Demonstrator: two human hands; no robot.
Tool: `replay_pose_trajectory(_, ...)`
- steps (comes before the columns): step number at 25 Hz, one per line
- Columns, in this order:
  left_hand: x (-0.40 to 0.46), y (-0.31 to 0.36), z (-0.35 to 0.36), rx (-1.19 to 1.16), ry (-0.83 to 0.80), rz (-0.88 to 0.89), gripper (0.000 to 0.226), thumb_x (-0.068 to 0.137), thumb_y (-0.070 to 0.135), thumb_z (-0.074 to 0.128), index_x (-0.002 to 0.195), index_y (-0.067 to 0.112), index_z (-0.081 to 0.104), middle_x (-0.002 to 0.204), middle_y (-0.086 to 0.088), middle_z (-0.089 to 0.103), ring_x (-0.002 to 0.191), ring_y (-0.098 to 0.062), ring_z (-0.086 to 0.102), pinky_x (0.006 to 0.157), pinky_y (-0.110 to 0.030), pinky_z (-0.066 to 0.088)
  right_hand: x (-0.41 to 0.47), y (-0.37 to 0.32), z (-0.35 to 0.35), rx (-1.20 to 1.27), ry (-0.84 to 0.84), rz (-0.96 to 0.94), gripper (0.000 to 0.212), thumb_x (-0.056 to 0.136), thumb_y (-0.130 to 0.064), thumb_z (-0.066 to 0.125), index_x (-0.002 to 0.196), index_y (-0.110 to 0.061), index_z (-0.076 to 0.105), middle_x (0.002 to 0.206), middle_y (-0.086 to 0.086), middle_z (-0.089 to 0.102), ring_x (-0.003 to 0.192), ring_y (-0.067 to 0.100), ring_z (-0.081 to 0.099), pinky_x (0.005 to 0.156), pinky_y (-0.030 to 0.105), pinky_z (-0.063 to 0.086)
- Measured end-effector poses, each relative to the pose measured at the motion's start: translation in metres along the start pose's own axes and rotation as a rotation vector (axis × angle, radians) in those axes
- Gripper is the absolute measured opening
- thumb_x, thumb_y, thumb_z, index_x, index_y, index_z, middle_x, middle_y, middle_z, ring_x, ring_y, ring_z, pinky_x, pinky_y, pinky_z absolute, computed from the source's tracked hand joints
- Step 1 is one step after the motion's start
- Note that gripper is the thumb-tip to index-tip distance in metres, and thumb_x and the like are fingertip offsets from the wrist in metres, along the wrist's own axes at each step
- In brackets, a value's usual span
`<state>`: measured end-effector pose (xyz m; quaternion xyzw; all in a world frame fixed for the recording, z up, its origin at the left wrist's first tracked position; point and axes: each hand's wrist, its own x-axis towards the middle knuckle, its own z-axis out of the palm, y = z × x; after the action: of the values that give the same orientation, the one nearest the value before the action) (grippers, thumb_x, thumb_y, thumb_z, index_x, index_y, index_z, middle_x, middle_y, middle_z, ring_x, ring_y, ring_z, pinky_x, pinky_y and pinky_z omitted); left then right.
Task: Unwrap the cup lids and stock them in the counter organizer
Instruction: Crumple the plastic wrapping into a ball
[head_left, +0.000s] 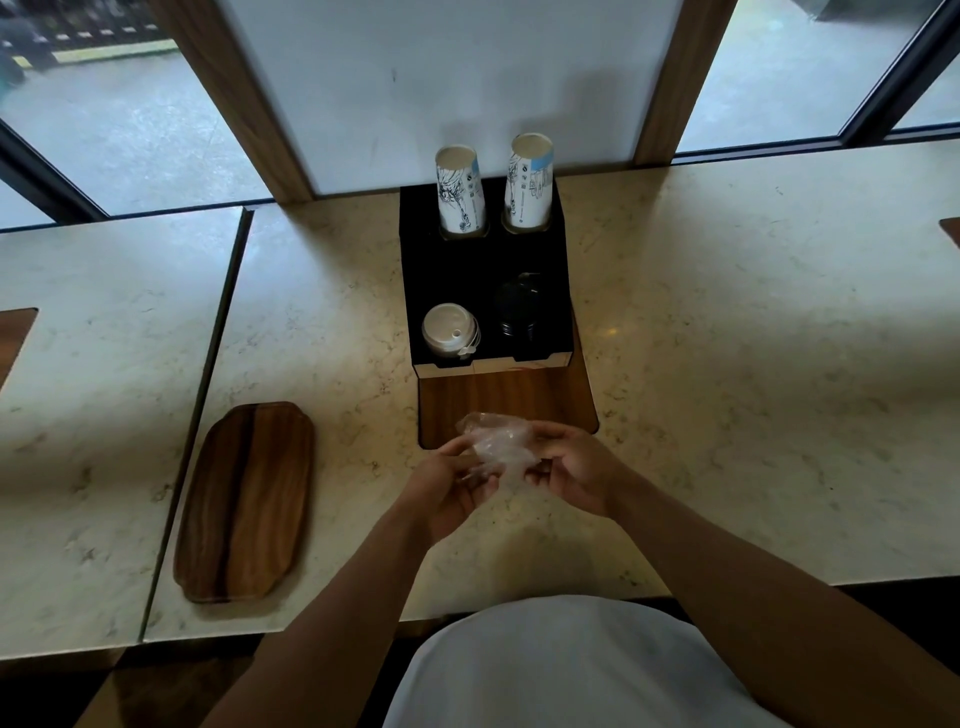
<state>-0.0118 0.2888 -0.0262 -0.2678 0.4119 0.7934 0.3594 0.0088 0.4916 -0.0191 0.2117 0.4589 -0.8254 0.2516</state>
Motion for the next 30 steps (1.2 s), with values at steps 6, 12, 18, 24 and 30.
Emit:
replay_pose_trajectory(6, -0.001, 0.004, -0.004, -0.052, -0.047, -0.083, 0.034, 0.089, 0.019, 0.053, 0.111, -0.004, 0.065, 0.114, -0.029, 0.065, 0.087, -0.037, 0.073, 0.070, -0.043, 0.061, 0.003, -0.005, -0.005, 0.004, 0.019, 0.112, 0.037, 0.098, -0.029, 0.052, 0.108, 0.006, 0.060, 0.114, 0.026, 0.065, 0.093, 0.041, 0.072, 0.073, 0.045, 0.060)
replay_pose_trajectory(12, -0.005, 0.014, -0.002, 0.326, -0.140, -0.126, 0.028, 0.085, 0.009, 0.077, 0.111, 0.002, 0.069, 0.134, -0.031, 0.056, 0.103, -0.042, 0.070, 0.083, -0.042, 0.060, 0.004, -0.003, -0.013, -0.500, -0.020, -0.008, 0.021, 0.089, -0.020, 0.072, 0.108, -0.011, 0.073, 0.113, 0.025, 0.067, 0.090, 0.036, 0.072, 0.079, 0.040, 0.061)
replay_pose_trajectory(18, -0.005, 0.008, -0.003, 0.375, -0.102, -0.016, 0.048, 0.081, -0.019, 0.067, 0.121, 0.009, 0.072, 0.133, -0.024, 0.055, 0.106, -0.039, 0.071, 0.088, -0.048, 0.060, 0.003, -0.004, -0.011, -0.602, -0.027, -0.051, 0.031, 0.080, -0.009, 0.080, 0.108, -0.022, 0.075, 0.111, 0.008, 0.071, 0.093, 0.020, 0.075, 0.076, 0.031, 0.062)
replay_pose_trajectory(24, -0.007, 0.001, 0.000, 0.760, -0.007, 0.141, 0.054, 0.075, -0.011, 0.078, 0.119, 0.020, 0.071, 0.123, -0.019, 0.063, 0.105, -0.032, 0.070, 0.087, -0.044, 0.062, -0.001, -0.002, -0.013, -0.732, -0.020, -0.068, 0.044, 0.077, -0.012, 0.082, 0.114, -0.031, 0.070, 0.114, -0.001, 0.071, 0.098, 0.014, 0.073, 0.078, 0.027, 0.061)
replay_pose_trajectory(30, -0.004, -0.011, 0.009, 1.019, 0.120, 0.321, 0.055, 0.079, -0.002, 0.079, 0.126, 0.021, 0.063, 0.113, -0.007, 0.065, 0.093, -0.017, 0.070, 0.072, -0.027, 0.062, -0.002, 0.000, -0.011, -0.903, 0.022, -0.139, 0.051, 0.077, -0.010, 0.080, 0.123, -0.027, 0.066, 0.112, -0.012, 0.064, 0.096, 0.007, 0.068, 0.068, 0.013, 0.056)
